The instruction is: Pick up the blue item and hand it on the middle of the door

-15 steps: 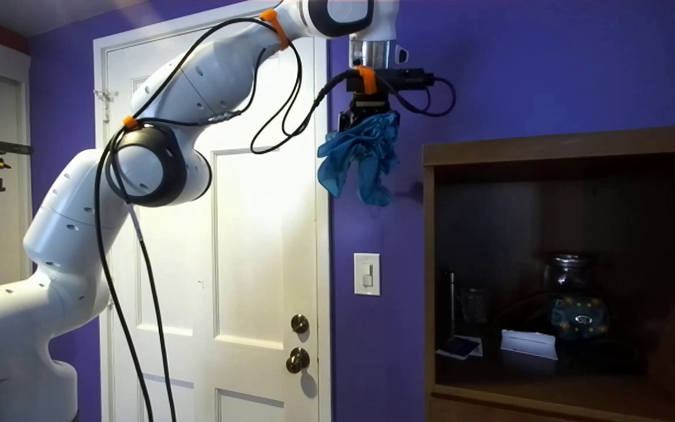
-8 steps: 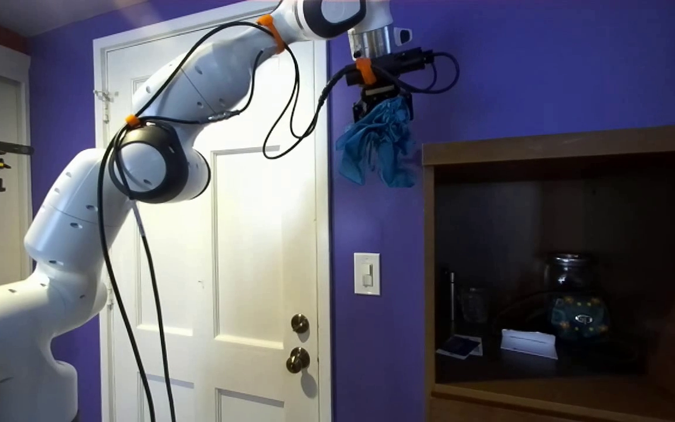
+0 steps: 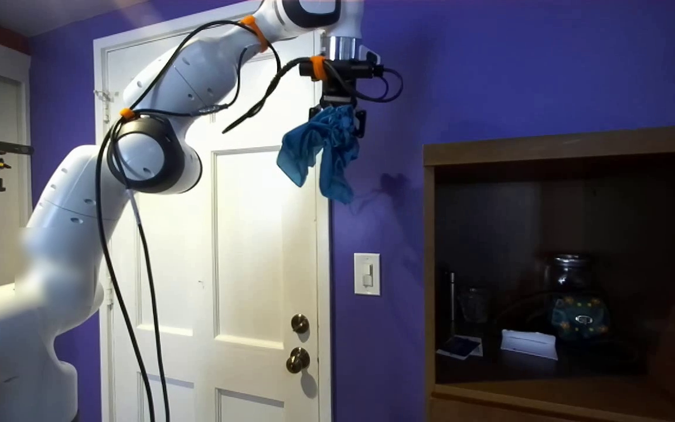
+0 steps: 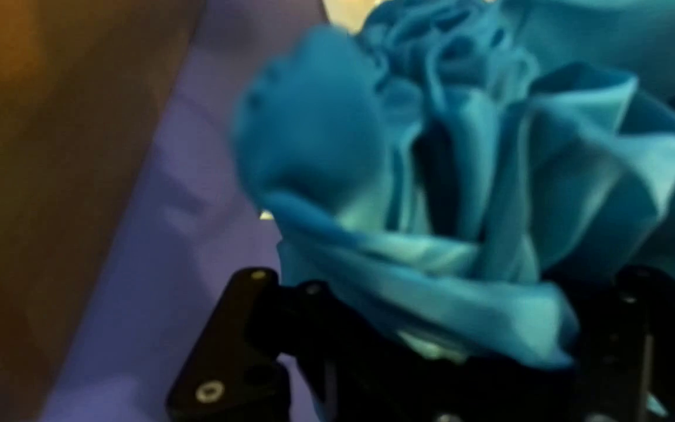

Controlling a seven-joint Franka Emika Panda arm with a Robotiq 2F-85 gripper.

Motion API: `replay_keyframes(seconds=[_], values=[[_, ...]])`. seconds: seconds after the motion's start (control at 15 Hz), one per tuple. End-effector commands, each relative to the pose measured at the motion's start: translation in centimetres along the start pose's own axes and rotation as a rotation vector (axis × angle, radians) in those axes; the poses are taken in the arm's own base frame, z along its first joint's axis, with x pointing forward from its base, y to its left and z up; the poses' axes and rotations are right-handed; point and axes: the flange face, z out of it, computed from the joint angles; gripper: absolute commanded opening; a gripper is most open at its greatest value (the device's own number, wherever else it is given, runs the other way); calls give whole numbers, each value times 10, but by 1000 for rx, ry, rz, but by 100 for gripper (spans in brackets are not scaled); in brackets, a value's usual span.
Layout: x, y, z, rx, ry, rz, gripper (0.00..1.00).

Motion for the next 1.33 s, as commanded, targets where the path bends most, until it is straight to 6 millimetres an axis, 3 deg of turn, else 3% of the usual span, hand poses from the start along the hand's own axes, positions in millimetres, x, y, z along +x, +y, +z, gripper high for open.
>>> replay_keyframes(seconds=[0.0, 0.2, 0.53, 0.8, 1.0, 1.27], values=[[-8, -33, 2, 130, -94, 19, 1], [-12, -29, 22, 202, -143, 25, 1], [-14, -3, 47, 218, -152, -7, 1], [-15, 8, 85, 293, -186, -69, 1], [-20, 9, 113, 341, -202, -103, 1], [-20, -9, 140, 400, -217, -100, 1]])
